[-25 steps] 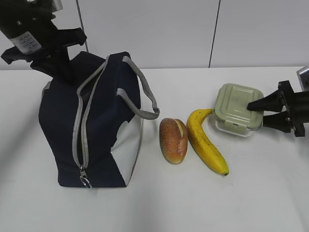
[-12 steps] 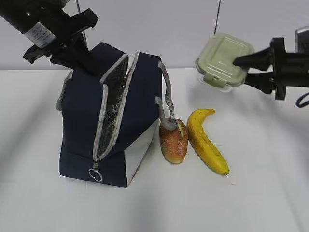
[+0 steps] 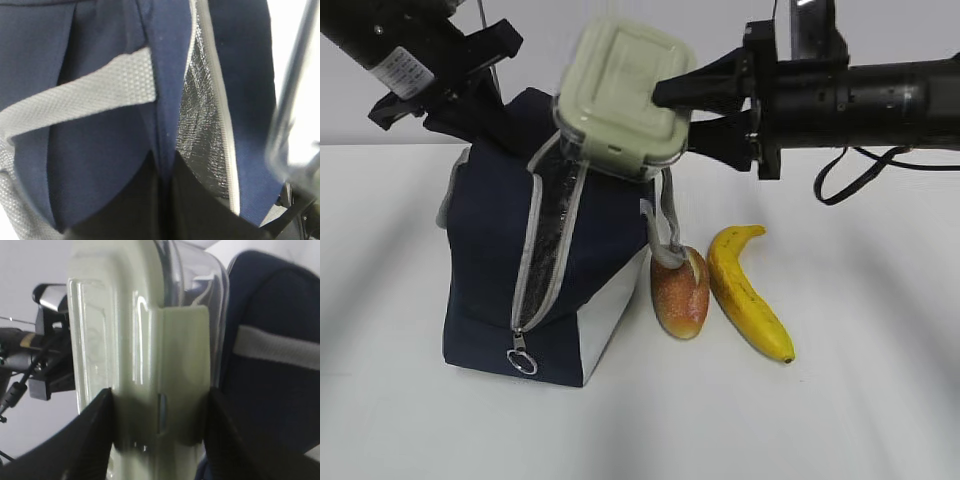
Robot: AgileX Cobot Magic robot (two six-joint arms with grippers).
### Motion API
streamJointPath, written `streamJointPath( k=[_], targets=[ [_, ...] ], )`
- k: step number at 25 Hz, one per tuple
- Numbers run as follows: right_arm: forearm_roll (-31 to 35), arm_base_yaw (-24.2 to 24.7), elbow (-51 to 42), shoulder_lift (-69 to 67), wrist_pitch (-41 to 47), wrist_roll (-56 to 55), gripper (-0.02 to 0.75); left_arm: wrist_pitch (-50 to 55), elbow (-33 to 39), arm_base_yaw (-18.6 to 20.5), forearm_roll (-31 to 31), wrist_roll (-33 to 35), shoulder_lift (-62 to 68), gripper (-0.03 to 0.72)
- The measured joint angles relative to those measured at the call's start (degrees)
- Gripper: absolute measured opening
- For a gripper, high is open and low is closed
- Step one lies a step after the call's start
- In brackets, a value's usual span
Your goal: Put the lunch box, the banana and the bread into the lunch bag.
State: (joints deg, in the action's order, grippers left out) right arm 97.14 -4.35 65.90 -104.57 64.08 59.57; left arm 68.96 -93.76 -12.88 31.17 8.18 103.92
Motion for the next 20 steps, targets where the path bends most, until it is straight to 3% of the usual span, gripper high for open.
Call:
streamJointPath(
  k=[5, 12, 20],
  targets=[
    [-3.7, -5.4, 0.0, 0.0, -6.6, -0.7, 0.377, 0.0, 0.0, 0.0, -0.1, 0.1, 0.0, -0.003],
    [-11.9, -6.2, 0.0, -1.0, -13.9, -5.5, 0.377, 0.0, 0.0, 0.0, -0.1, 0.2, 0.0, -0.003],
    [-12.7, -9.4, 0.3, -4.0, -16.4, -7.7, 0.376, 0.0, 0.0, 0.0, 0.0, 0.2, 0.0, -0.003]
  ],
)
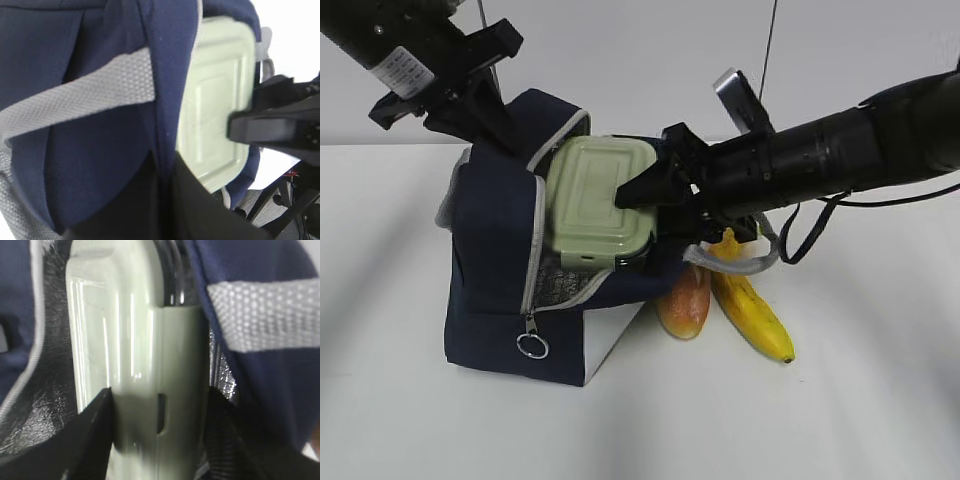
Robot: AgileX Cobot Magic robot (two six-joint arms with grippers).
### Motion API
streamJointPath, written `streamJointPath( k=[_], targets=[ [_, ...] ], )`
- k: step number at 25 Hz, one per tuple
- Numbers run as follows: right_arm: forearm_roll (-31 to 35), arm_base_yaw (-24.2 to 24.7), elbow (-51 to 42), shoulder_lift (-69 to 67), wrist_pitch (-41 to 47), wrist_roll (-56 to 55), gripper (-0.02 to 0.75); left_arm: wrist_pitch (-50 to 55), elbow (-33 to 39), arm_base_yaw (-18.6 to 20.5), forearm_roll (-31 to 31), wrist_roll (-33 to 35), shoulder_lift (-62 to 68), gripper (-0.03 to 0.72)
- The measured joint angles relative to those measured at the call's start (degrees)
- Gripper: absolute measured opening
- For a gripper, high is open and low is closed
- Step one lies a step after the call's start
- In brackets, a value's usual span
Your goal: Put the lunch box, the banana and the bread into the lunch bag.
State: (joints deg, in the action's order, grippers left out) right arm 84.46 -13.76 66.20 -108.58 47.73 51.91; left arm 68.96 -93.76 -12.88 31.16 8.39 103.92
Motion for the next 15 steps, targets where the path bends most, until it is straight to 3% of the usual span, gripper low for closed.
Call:
streamJointPath(
  k=[15],
  targets=[
    [3.0, -4.4, 9.4, -11.7, -0.3, -4.0, 0.375, -0.2, 0.0, 0.0, -0.3, 0.2, 0.0, -0.003]
  ],
)
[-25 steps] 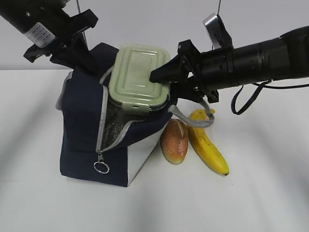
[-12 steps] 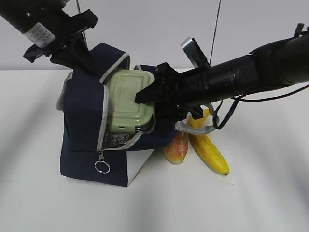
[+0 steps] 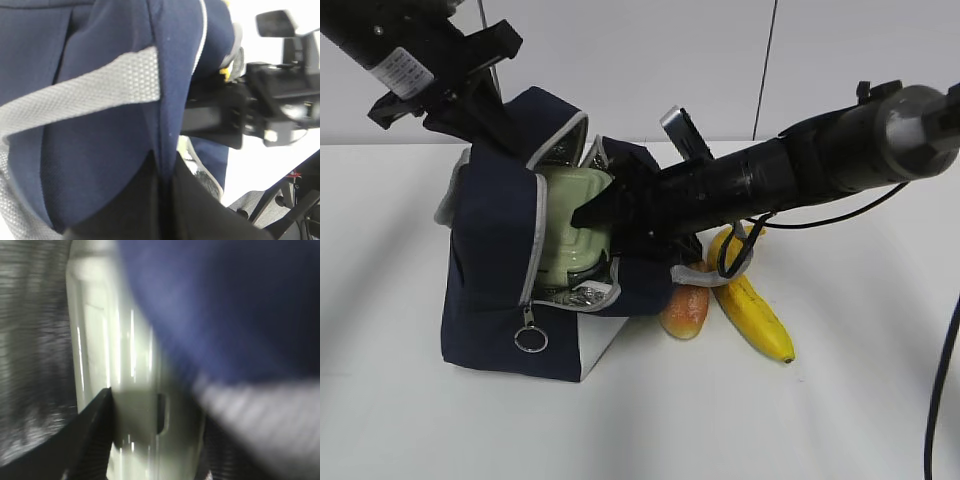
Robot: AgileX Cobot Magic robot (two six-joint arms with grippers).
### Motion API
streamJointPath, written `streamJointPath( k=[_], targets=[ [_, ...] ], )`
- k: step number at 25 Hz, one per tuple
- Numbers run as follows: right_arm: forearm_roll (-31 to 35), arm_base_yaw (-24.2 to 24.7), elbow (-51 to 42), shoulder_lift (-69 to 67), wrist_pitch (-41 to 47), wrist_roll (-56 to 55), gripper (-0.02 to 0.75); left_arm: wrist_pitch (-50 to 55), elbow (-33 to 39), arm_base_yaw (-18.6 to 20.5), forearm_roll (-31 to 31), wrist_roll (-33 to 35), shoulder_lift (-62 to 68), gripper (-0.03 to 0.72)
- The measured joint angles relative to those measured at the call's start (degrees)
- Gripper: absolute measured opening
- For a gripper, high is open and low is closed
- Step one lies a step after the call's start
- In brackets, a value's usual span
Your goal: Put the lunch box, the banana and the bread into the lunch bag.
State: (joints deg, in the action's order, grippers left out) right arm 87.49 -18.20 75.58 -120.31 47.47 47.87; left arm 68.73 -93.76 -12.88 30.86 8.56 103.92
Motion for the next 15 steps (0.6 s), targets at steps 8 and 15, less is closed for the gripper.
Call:
streamJointPath(
  k=[8, 15],
  targets=[
    [2.6, 0.0, 0.9, -4.2, 0.0, -0.5, 0.377, 0.4, 0.0, 0.0, 0.1, 0.0, 0.0, -0.003],
    [3.2, 0.0, 1.4, -5.0, 0.4, -0.6, 0.379, 0.5, 0.0, 0.0, -0.3, 0.0, 0.0, -0.003]
  ],
)
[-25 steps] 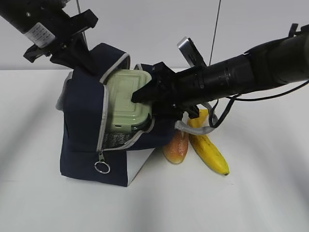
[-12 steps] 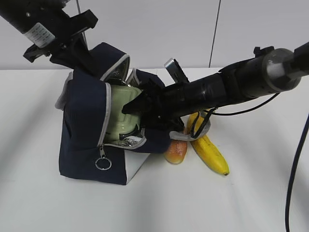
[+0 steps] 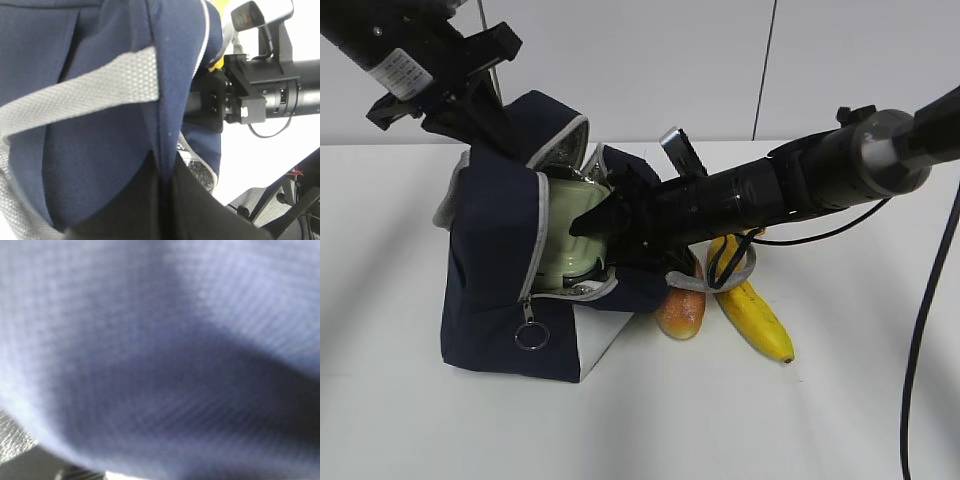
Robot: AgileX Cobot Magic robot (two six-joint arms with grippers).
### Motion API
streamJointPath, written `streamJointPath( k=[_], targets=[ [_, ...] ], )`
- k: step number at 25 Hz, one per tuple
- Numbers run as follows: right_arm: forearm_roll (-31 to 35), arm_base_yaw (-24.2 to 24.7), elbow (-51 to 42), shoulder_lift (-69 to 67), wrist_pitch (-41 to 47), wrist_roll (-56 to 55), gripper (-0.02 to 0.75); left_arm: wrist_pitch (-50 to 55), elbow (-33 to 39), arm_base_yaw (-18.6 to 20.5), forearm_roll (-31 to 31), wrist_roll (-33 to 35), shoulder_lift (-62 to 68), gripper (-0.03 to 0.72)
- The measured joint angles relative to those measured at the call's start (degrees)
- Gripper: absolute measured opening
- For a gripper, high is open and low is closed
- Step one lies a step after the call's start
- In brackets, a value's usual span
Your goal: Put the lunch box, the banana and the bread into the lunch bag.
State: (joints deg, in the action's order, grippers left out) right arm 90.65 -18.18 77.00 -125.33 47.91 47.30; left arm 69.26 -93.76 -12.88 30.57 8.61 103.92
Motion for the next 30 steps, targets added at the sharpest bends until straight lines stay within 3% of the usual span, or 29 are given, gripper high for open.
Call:
streamJointPath(
  k=[12, 16, 20, 26, 30],
  targets=[
    [0.7, 0.0, 0.0, -0.1, 1.4, 0.0, 0.451, 0.1, 0.0, 0.0, -0.7, 0.1, 0.0, -0.003],
    [0.7, 0.1, 0.5, -0.3, 4.7, 1.4, 0.451, 0.3, 0.0, 0.0, -1.2, 0.1, 0.0, -0.003],
    [-0.3, 0.2, 1.4, -0.5, 11.4, 2.5, 0.403, 0.4, 0.0, 0.0, -1.7, 0.1, 0.0, -0.003],
    [-4.1, 0.2, 1.4, 7.6, 14.2, 3.4, 0.384, 0.7, 0.0, 0.0, -3.5, 0.1, 0.0, -0.003],
    [-11.6, 0.2, 1.4, 15.7, 13.2, 1.2, 0.382, 0.8, 0.0, 0.0, -4.1, 0.1, 0.0, -0.003]
  ],
)
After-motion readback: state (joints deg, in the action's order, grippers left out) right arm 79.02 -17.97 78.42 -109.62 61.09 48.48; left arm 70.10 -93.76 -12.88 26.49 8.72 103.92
